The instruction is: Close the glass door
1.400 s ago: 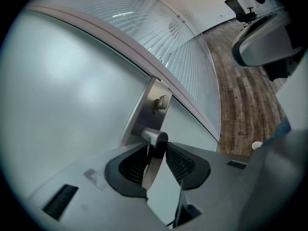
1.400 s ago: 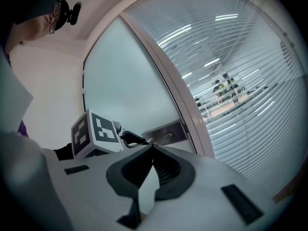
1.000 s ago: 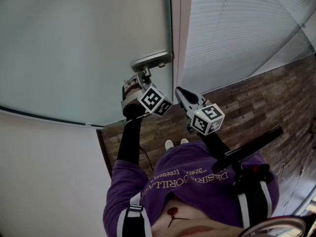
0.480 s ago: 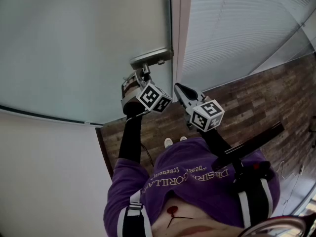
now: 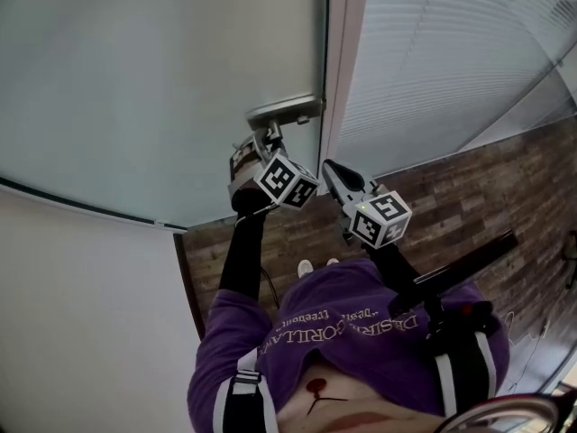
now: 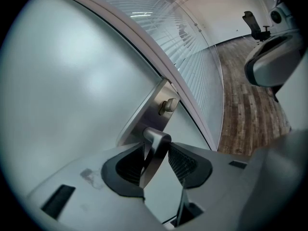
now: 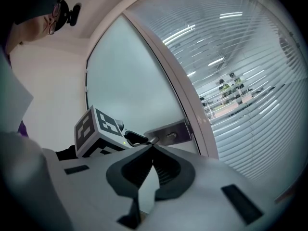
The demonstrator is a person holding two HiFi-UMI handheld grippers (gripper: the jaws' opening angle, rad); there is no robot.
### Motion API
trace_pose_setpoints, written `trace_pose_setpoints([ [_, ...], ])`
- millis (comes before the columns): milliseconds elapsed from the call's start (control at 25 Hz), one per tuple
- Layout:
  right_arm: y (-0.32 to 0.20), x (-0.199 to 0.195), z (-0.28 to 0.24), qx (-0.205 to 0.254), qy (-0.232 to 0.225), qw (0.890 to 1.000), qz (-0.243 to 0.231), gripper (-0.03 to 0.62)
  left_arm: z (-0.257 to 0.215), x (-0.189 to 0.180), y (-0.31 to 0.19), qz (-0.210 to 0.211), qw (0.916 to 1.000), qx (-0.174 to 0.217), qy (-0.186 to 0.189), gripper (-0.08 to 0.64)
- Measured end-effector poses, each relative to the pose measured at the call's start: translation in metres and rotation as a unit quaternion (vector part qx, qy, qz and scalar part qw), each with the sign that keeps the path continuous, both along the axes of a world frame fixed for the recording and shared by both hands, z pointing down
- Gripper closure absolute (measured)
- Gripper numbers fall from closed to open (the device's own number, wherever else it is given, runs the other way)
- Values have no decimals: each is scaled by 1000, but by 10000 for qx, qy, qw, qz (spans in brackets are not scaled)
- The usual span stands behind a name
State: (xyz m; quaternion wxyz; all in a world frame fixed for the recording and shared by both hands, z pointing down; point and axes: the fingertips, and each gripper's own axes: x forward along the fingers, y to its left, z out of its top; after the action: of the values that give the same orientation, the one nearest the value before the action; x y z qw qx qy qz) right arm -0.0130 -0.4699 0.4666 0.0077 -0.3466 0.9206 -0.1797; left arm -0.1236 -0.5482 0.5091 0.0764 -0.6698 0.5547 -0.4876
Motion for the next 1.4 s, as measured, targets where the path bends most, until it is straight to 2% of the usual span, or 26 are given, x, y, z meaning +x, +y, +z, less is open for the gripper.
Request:
trace_pose_setpoints([
  [560,-2,3,-4,-21,1,10000,71,595,-1,-5,-13,-41,9993,-60,360,408],
  [840,-7,5,-5,-42,-15,9998,173,595,-1,-6,-16,6,9970,-157,762,393],
  [1080,-5,9,-1,-80,-17,9997,217,595,-1,-4,-16,44,9985,72,542,393],
  [1280,-5,16,2,-77,-49,9995,303,595,-5,-5,-15,72,9986,513,98,393],
  [1400,-5,18,4,-108,-53,9993,358,595,-7,-7,-13,79,9973,728,-19,393],
])
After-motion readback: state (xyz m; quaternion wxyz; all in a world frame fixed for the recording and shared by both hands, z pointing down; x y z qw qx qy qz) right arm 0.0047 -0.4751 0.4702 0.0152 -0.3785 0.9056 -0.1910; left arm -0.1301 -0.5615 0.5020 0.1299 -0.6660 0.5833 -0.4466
